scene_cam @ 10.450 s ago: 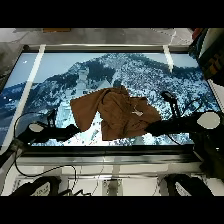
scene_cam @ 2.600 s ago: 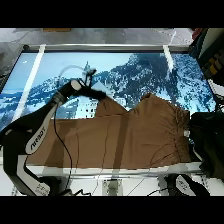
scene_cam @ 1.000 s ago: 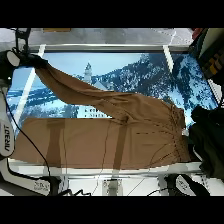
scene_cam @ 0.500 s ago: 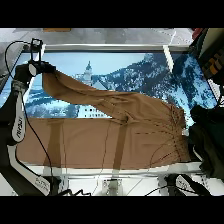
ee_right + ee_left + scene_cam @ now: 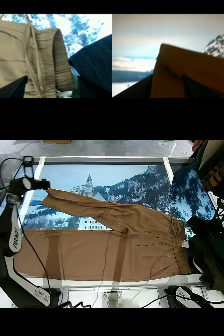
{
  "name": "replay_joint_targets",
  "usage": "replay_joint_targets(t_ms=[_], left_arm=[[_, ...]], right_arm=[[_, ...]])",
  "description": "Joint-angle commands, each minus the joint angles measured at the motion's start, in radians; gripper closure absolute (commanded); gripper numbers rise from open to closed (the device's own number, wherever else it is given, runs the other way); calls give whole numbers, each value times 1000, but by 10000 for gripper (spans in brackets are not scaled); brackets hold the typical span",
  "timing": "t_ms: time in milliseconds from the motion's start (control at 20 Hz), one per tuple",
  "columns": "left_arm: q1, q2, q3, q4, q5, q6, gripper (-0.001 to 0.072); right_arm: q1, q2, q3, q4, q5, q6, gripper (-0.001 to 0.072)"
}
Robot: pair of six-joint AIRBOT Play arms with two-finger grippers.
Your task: Fold the clothes and pants, and hang the long-sleeved shirts on hangers.
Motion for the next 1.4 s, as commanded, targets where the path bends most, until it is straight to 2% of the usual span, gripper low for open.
replay_joint_targets(t_ms=[0, 50, 100, 200, 350, 550, 600, 750, 850, 1050, 1150, 1200, 1350], left_arm=[[109, -6, 0, -15, -332, -404, 300], [132, -17, 0, -44, -382, -441, 285], [147, -32, 0, -87, -412, -442, 280], [154, -64, 0, -170, -402, -443, 280], [142, -129, 0, -261, -336, -443, 281], [125, -187, 0, -368, -167, -442, 292], [117, -193, 0, -370, -128, -441, 343], [97, -197, 1, -371, -45, -435, 667], [97, -187, 18, -380, -50, -428, 694], [105, -53, 35, -384, -81, -225, 696], [112, 50, 35, -336, -103, -188, 696], [113, 106, 35, -266, -135, -187, 696], [111, 229, 35, 60, -332, -187, 696]], right_arm=[[0, -2, 0, 6, -7, -1, 16], [0, -2, 0, 5, -8, -1, 16], [1, -2, 0, 5, -13, -1, 16], [1, -2, 0, 6, -27, -1, 16], [1, -2, 0, 8, -34, -1, 16], [1, -2, 0, 8, -34, -1, 16], [1, -2, 0, 8, -34, -1, 16], [0, -2, 0, 8, -34, -1, 16], [0, -2, 0, 8, -35, -1, 16], [0, -2, 0, 8, -48, -1, 17], [0, -2, 0, 8, -50, -1, 16], [1, -2, 0, 8, -48, -1, 17], [1, -2, 0, 8, -21, -1, 16]])
